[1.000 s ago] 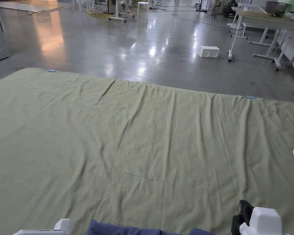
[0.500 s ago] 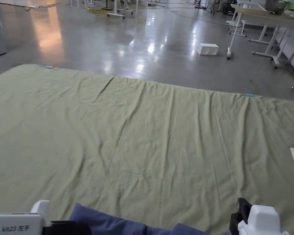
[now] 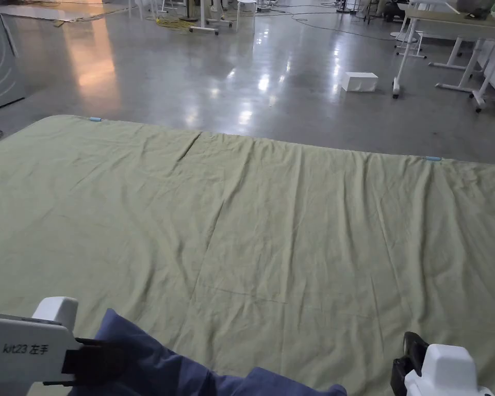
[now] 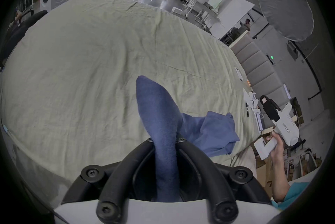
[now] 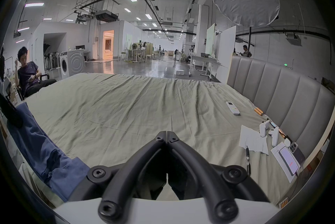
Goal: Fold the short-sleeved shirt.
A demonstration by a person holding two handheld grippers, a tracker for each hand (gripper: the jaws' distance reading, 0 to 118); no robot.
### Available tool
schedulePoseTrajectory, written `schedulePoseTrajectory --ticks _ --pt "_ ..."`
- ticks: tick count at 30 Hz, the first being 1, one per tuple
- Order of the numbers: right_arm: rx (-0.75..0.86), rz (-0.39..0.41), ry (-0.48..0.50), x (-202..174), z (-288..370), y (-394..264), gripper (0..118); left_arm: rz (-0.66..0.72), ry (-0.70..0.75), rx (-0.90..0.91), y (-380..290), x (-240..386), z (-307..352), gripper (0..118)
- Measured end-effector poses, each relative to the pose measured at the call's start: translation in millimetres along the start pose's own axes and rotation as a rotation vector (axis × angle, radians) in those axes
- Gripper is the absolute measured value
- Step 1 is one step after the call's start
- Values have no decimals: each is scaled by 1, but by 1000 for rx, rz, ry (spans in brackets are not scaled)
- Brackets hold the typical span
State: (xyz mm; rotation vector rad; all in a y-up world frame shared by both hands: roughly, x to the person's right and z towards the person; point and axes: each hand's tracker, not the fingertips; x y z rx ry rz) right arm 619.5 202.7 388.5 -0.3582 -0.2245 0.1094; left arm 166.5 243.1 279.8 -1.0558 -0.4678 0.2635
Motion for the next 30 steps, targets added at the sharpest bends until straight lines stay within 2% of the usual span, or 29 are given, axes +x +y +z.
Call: schedulePoseTrajectory --ticks 7,17,22,30 --pt "-3 2 3 0 1 -1 0 -62 23 -32 -1 42 -9 12" --pt "-11 -1 3 0 2 -4 0 -54 -103 -26 -6 85 -22 12" --pt "-14 -5 2 1 3 -5 0 -11 -178 -62 -19 110 -51 12" --pt "-13 -16 -10 8 7 -6 0 -26 -140 -152 -45 159 -127 12"
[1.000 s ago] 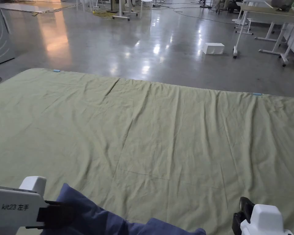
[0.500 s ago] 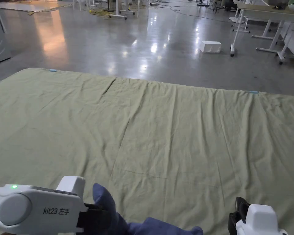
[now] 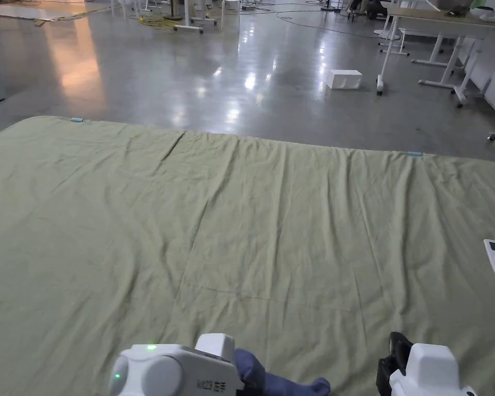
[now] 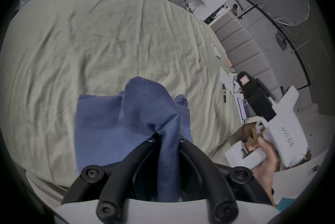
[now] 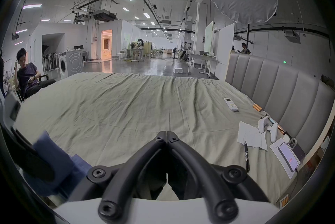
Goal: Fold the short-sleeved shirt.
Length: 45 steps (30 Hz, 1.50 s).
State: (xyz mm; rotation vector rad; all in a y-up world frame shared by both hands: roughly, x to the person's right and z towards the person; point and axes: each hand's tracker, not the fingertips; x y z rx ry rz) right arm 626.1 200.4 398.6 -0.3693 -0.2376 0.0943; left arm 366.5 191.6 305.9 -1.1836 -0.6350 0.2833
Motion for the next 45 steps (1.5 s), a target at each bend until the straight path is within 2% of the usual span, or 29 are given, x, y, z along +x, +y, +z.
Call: schedulePoseTrajectory --ticks 9,11,13,14,15,16,18,22,24,26,27,31,38,43,45 --pt "-12 -11 -16 7 4 -5 0 -29 133 -37 -7 31 -62 13" --pt "-14 -15 -17 8 5 -6 0 -36 144 -42 -9 33 -69 16" --pt "-16 -14 -19 8 5 -7 0 -25 132 -44 -9 32 -70 28" --pt "-17 -14 -19 9 5 -7 0 -9 102 -39 -8 30 -64 40" --pt "-18 -14 -20 10 5 -8 0 7 56 -27 -8 28 -57 60" --pt "-17 -14 -21 11 6 -8 0 10 24 -15 -7 27 -50 60" --pt "-17 -14 -23 13 6 -9 0 3 -1 19 -7 25 -34 71" --pt "-17 -18 -28 16 7 -10 0 20 -34 67 -5 16 -18 71" --pt "-18 -21 -30 17 8 -10 0 12 -31 61 -5 14 -25 66" --pt "-19 -24 -29 17 8 -11 0 -11 -14 38 -7 17 -38 41" --pt "-20 -25 -29 17 8 -12 0 -19 -7 28 -8 19 -49 21" --pt "-23 -26 -29 18 9 -13 0 -31 -8 -35 -19 32 -78 12" --pt "-23 -30 -34 21 10 -14 0 -87 70 -26 -41 42 -107 9" --pt "-5 -32 -34 23 12 -10 0 -91 30 7 -38 34 -84 6" --pt "10 -34 -32 23 13 -5 0 -144 3 81 -32 35 -62 6"
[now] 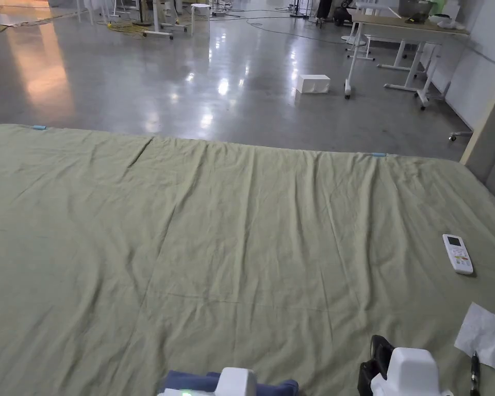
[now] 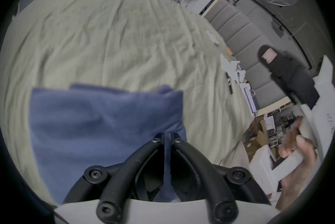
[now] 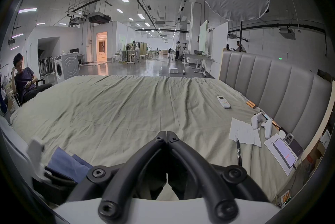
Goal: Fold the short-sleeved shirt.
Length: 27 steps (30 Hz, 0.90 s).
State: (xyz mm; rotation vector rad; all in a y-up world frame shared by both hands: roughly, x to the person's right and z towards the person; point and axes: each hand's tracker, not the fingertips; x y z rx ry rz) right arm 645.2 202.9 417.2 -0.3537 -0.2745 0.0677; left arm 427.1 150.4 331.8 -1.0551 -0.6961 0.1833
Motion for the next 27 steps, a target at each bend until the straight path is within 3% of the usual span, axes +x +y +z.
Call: schedulePoseTrajectory --ticks 9,15,20,27 --pt "108 -18 -5 -5 -5 41 0 -210 231 515 48 -12 105 6" --pt "198 -25 -12 -11 -7 77 0 -218 469 791 71 -36 150 6" --pt "258 -31 -35 -14 -5 94 0 -163 551 882 79 -58 171 6" --pt "262 -11 -46 -13 -7 103 0 -201 588 892 81 -66 183 6"
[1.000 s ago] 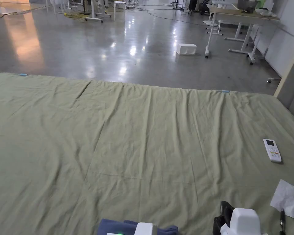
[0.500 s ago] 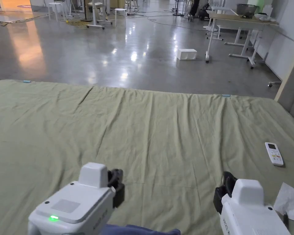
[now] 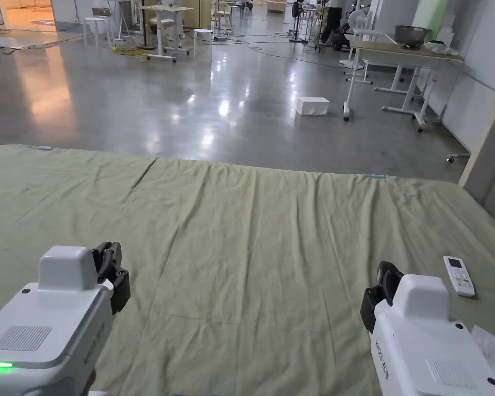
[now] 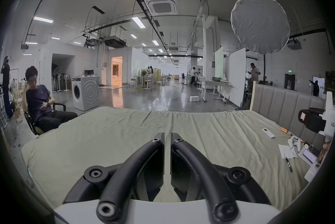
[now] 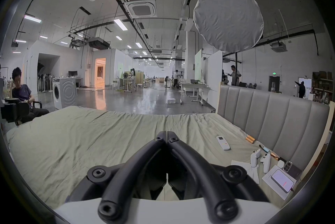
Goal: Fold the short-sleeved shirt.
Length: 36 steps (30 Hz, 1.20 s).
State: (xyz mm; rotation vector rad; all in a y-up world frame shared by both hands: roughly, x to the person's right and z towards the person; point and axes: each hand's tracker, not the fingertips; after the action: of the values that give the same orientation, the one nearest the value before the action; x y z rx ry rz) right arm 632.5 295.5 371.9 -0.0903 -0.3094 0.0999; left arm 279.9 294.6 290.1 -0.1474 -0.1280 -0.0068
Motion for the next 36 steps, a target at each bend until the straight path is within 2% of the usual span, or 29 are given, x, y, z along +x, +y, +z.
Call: schedulePoseTrajectory --ticks 4,6,9,11,12,14,17,21,22,23,24,26,31,32,33,34,35,36 --pt "-133 -22 70 -3 15 -28 0 -22 7 -38 -9 -6 0 6" --pt "-215 -1 113 -15 30 -53 0 -15 1 -65 -18 -11 0 6" --pt "-309 49 195 -46 53 -95 0 -16 1 -113 -33 -15 1 6" --pt "-376 48 254 -70 67 -121 0 -3 -3 -145 -42 -18 3 6" --pt "-394 49 301 -82 72 -130 0 5 -9 -159 -46 -19 4 6" --pt "-387 89 329 -104 80 -142 0 5 -17 -184 -53 -21 6 6" --pt "-370 128 327 -123 79 -154 0 6 -24 -215 -64 -25 12 6" --pt "-355 215 238 -127 63 -176 0 24 -45 -270 -78 -32 20 6" --pt "-367 213 231 -124 57 -180 0 24 -55 -289 -81 -33 21 6" --pt "-447 136 223 -118 52 -190 0 24 -55 -300 -84 -34 23 6" --pt "-432 130 160 -112 50 -193 0 24 -58 -308 -88 -36 25 6" --pt "-440 160 180 -110 47 -197 0 39 -83 -347 -94 -40 27 6" --pt "-463 133 170 -105 46 -205 0 167 -273 -544 -112 -47 17 8" --pt "-468 129 169 -105 45 -205 0 188 -305 -583 -116 -47 13 13" --pt "-471 123 168 -104 45 -206 0 218 -341 -641 -123 -48 8 22" --pt "-471 119 169 -104 45 -207 0 249 -381 -689 -129 -48 3 22" --pt "-473 119 170 -104 45 -207 0 295 -437 -744 -137 -50 -4 28" --pt "-473 122 172 -104 45 -207 0 352 -494 -792 -146 -51 -11 47"
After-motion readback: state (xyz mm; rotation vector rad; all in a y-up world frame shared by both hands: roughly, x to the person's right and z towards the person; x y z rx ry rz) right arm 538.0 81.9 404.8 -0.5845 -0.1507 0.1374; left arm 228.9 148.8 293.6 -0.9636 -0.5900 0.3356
